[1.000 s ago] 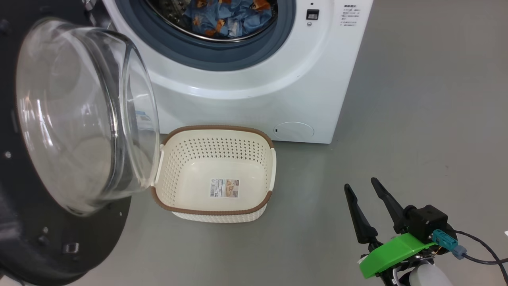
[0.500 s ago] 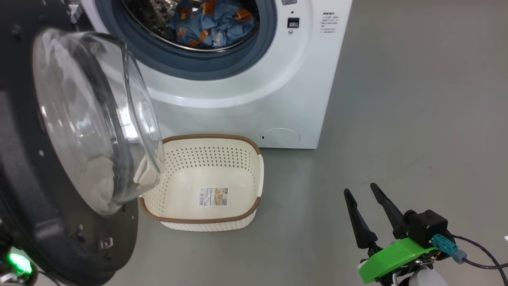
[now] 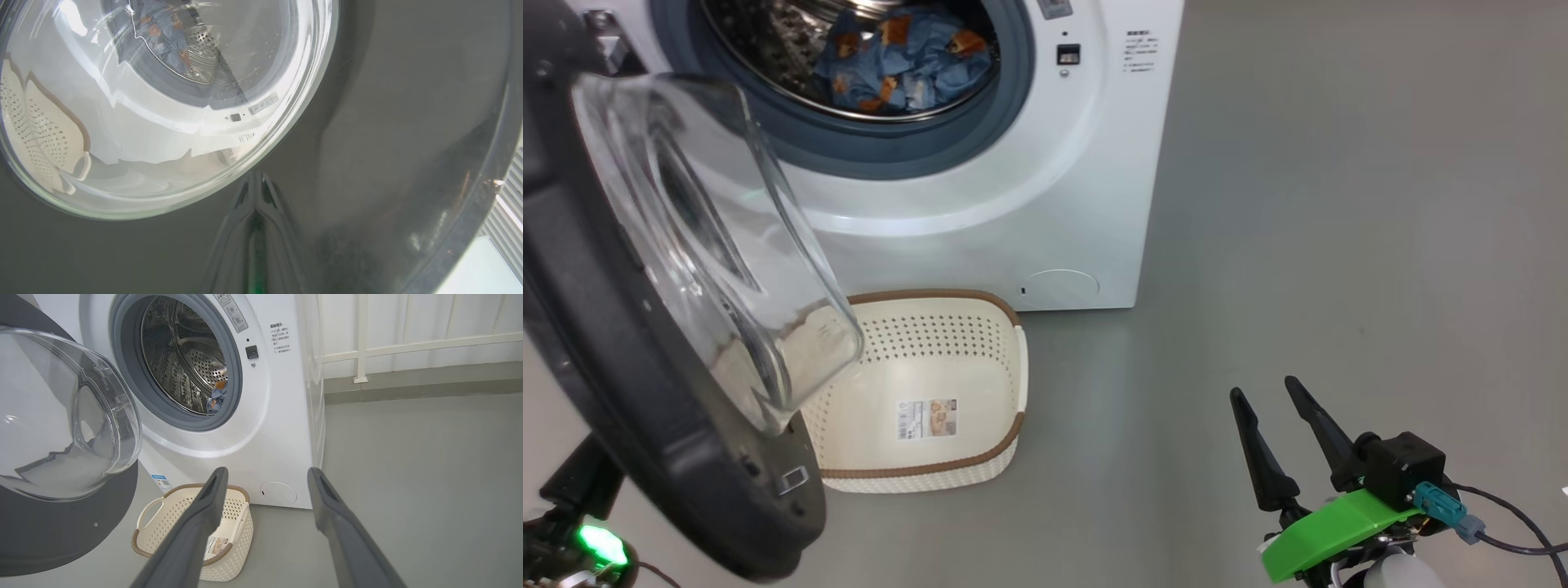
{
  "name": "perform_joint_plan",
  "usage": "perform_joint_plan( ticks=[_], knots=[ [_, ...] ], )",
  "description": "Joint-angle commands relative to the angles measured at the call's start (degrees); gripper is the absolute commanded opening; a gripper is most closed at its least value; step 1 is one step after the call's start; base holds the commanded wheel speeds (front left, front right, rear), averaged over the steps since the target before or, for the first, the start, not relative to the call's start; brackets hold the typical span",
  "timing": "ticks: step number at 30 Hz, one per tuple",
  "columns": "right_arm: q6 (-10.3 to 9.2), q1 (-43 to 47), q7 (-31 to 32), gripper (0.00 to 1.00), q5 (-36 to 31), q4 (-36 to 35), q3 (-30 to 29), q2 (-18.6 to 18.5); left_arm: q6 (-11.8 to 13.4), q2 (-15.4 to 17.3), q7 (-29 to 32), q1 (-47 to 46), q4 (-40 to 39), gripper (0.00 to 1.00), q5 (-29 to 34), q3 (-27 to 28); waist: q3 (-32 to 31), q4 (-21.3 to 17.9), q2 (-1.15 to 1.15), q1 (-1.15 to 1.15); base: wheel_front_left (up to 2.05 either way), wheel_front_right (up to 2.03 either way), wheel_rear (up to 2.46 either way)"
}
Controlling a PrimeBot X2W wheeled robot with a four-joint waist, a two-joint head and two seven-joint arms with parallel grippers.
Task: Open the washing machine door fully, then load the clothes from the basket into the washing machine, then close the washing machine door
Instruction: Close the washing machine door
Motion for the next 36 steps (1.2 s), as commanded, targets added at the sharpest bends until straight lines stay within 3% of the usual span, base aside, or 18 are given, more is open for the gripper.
perform_joint_plan(
  ticks=[1, 18, 36],
  knots=[
    [0.09, 0.14, -0.27, 1.0, 0.28, -1.62, 1.48, 0.3, -0.02, 1.03, 0.44, -0.97, -2.41, 0.0, -0.12, 0.81, 0.02, -0.96, 0.0, 0.0, 0.0, 0.0, 0.0],
    [0.09, 0.61, -0.27, 1.0, 0.75, -2.54, 1.03, 0.3, -0.08, -2.14, -1.44, -2.56, -2.34, 0.0, 0.97, -0.8, 0.36, -9.17, 0.0, 0.0, 0.0, 0.0, 0.0],
    [0.09, 0.75, -0.27, 1.0, 1.18, -3.75, 1.18, 0.3, -0.93, -4.07, -7.62, -11.24, 4.65, 0.0, 4.32, -1.32, 2.27, -16.03, 0.0, 0.0, 0.0, 0.0, 0.0]
  ],
)
